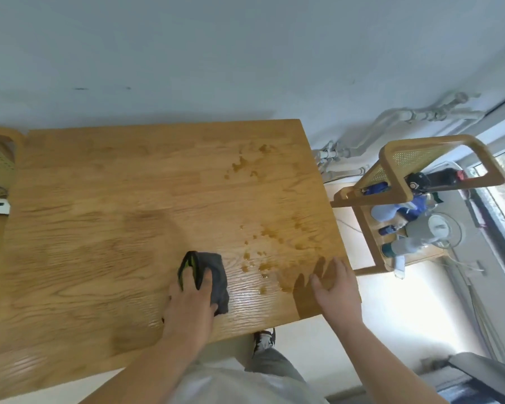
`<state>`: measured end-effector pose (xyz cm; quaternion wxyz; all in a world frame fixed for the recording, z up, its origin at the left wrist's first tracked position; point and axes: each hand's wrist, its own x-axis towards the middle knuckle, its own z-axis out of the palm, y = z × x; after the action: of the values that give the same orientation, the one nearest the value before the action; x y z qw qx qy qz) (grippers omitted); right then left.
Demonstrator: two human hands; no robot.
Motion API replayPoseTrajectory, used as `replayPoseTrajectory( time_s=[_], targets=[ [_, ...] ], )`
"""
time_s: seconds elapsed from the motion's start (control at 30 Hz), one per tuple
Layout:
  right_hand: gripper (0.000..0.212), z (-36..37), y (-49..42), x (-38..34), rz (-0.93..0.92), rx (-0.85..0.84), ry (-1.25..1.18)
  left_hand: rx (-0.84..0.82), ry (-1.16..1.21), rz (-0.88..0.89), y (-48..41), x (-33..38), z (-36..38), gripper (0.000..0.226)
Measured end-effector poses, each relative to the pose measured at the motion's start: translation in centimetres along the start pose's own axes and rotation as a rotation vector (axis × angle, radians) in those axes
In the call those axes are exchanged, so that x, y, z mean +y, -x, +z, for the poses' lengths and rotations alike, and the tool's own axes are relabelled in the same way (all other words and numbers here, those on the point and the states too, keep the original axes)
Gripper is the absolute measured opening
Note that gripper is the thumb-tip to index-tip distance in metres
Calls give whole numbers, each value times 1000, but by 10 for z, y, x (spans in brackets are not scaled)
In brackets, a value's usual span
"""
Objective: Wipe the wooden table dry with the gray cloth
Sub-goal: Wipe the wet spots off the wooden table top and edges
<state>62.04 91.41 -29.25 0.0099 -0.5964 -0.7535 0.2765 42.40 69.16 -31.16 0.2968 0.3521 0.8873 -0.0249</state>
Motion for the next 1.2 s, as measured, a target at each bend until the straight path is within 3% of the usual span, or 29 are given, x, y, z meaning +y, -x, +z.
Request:
replayPoseTrajectory(
  time_s=[0.13,0.23,0.3,0.4,0.47,0.53,0.6,0.7,0.77,0.83,0.93,1.0,1.07,1.2],
  targets=[
    [56,-19,-38,39,-77,-122,64,73,33,-206,-4,70,9,79],
    [56,-30,-59,58,-72,-268,116,31,-33,-97,-1,114,16,77],
    [39,-35,-71,68,-81,-325,173,-5,-122,21,-1,119,17,75],
    [15,-40,-84,76,-114,-320,218,34,-119,-44,-7,99,16,70],
    [20,-42,-90,76,-106,-334,243,88,-49,-219,-8,104,19,69],
    [47,-42,-94,76,-89,-395,309,80,4,-297,-4,130,24,67],
    [56,-42,-100,75,-68,-428,334,47,24,-190,5,158,34,67],
    [42,-43,-105,72,-61,-427,352,-18,-10,78,13,168,40,65],
    [35,-41,-107,72,-67,-416,350,0,-46,135,8,153,36,65],
    [33,-40,-108,73,-78,-412,351,81,-13,10,2,131,35,64],
    [34,-40,-107,73,-101,-421,362,231,137,-391,3,110,42,64],
    [35,-39,-108,74,-107,-420,371,245,140,-476,6,129,43,64],
    [37,-38,-107,72,-103,-422,383,214,149,-352,8,163,43,62],
    [52,-36,-105,69,-107,-436,435,-1,236,76,15,207,52,58]
  ],
)
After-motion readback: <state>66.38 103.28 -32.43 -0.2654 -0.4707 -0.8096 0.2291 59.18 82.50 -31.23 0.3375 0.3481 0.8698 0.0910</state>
